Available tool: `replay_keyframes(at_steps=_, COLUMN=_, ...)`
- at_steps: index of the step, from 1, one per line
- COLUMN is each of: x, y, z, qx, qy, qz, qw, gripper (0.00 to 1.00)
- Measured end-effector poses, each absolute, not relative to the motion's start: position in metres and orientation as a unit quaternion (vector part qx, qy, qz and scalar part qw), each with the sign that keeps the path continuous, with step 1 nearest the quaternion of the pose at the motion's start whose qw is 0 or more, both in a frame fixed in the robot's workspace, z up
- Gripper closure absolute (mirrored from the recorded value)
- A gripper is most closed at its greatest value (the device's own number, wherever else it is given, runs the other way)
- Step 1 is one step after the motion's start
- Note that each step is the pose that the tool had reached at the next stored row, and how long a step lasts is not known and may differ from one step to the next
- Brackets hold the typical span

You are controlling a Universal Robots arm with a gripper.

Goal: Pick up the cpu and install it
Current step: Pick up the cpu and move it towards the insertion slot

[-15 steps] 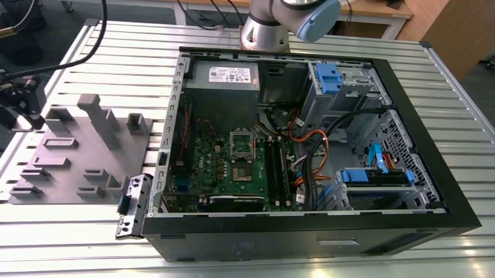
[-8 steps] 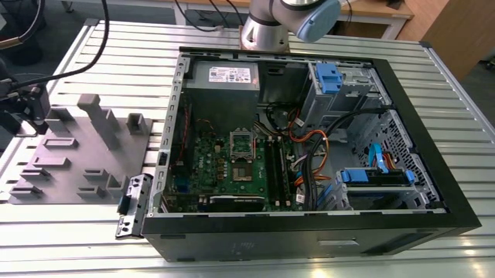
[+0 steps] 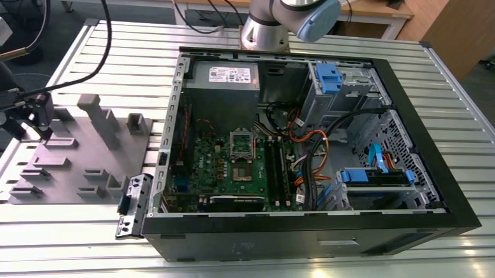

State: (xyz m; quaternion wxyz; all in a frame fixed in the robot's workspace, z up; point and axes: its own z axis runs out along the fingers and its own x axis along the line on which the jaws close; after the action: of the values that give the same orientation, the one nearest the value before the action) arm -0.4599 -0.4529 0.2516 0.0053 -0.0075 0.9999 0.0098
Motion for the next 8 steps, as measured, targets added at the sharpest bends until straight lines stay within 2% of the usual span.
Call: replay_keyframes(at_steps=8, x=-0.460, y=-0.454, z=0.237, qx=-0.008, qy=1.000, qz=0.010, qw=0.005, gripper=0.53)
